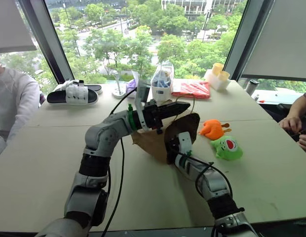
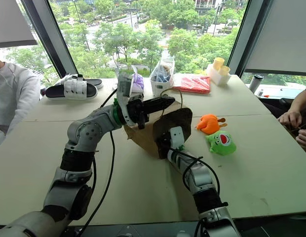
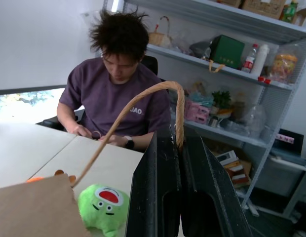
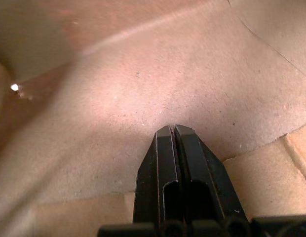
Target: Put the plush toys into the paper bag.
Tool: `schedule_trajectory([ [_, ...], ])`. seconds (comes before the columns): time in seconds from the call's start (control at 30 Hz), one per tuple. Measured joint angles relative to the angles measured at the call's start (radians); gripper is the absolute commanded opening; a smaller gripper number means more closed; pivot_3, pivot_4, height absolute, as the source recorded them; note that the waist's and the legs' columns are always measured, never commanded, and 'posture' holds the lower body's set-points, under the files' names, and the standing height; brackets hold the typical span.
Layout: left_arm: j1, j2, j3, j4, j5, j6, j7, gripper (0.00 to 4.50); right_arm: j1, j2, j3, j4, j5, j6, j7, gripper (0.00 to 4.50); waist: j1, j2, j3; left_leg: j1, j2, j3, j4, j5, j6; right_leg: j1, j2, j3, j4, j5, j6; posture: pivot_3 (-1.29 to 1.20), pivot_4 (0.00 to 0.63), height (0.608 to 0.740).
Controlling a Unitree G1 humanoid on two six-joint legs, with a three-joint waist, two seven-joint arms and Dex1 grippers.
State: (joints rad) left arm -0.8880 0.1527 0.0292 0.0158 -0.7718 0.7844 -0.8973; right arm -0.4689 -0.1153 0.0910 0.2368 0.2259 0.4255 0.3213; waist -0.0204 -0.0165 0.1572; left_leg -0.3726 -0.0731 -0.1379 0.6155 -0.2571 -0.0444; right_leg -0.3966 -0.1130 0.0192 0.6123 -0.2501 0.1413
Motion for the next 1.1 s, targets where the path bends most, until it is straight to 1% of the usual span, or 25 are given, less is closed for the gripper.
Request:
schedule_trajectory([
  [0.1,0.004,-0.013,-0.009,-0.053,-0.034,0.035,0.023,0.02,0.008,0.007,-0.001,-0.012,-0.006,-0.001,0.0,0.0,-0.001,0.0,0.0,0.0,0.0,0.0,0.0,0.0,0.0,0.0,0.0,0.0,0.0,0.0,0.0,0.0,0.15,0.74],
  [0.2,0.023,-0.006,-0.017,-0.056,-0.029,0.034,0.025,0.02,0.014,0.015,-0.003,-0.015,-0.007,0.001,-0.001,0.0,-0.001,0.0,0.0,0.001,0.0,0.001,0.0,0.0,0.0,0.0,0.0,0.0,0.0,0.0,0.0,0.0,0.15,0.74],
  [0.43,0.031,0.02,-0.016,0.018,0.001,-0.001,0.017,0.02,0.048,0.022,-0.024,-0.049,0.016,0.0,0.039,0.0,0.002,0.0,0.0,0.0,0.0,0.002,0.0,0.0,-0.001,0.0,0.0,0.0,0.0,0.0,0.0,0.0,0.15,0.74],
  [0.53,0.031,0.023,-0.017,0.033,0.013,-0.02,0.006,0.02,0.077,0.024,-0.043,-0.112,0.047,0.004,0.056,0.0,0.002,0.0,0.0,0.0,0.0,0.002,0.0,0.0,-0.001,0.0,0.0,0.0,0.0,0.0,0.0,0.0,0.15,0.74],
  [0.67,0.037,0.026,-0.015,0.057,0.018,-0.026,0.007,0.02,0.107,0.042,-0.108,-0.285,0.193,0.065,0.091,0.0,0.002,0.0,0.0,0.0,0.0,0.0,0.0,0.0,0.0,0.0,0.0,0.0,0.0,0.0,0.0,0.0,0.15,0.74],
  [0.77,0.038,0.022,-0.014,0.059,0.012,-0.023,0.007,0.02,0.114,0.032,-0.116,-0.372,0.251,0.115,0.105,0.0,0.002,0.0,0.0,0.0,0.0,0.0,0.0,0.0,0.0,0.0,0.0,0.0,0.0,0.0,0.0,0.0,0.15,0.74],
  [0.87,0.042,0.022,-0.015,0.053,0.001,-0.021,0.006,0.02,0.194,-0.031,-0.1,-0.52,0.324,0.216,0.131,0.0,0.008,0.0,0.0,-0.001,0.0,0.0,0.0,0.0,0.0,0.0,0.0,0.0,-0.001,0.0,0.0,0.0,0.15,0.74],
  [0.93,0.058,0.025,-0.014,0.048,-0.001,-0.021,0.004,0.02,0.273,-0.087,-0.115,-0.634,0.388,0.282,0.139,0.0,0.01,0.0,0.0,-0.001,0.0,-0.001,0.0,0.0,0.001,0.001,0.0,0.0,-0.002,0.0,0.0,0.0,0.15,0.74],
  [1.03,0.07,0.027,-0.016,0.048,-0.001,-0.021,0.002,0.02,0.347,-0.133,-0.187,-0.725,0.487,0.352,0.129,0.0,0.009,0.0,0.0,-0.001,0.0,0.0,0.0,0.0,0.001,0.001,0.0,0.0,-0.002,0.0,0.0,0.0,0.15,0.74],
  [1.1,0.07,0.027,-0.021,0.043,-0.001,-0.021,-0.005,0.02,0.374,-0.151,-0.266,-0.766,0.582,0.385,0.107,0.0,0.008,0.0,0.0,0.0,0.0,0.0,0.0,0.0,0.001,0.001,0.0,0.0,-0.002,0.0,0.0,0.0,0.15,0.74],
])
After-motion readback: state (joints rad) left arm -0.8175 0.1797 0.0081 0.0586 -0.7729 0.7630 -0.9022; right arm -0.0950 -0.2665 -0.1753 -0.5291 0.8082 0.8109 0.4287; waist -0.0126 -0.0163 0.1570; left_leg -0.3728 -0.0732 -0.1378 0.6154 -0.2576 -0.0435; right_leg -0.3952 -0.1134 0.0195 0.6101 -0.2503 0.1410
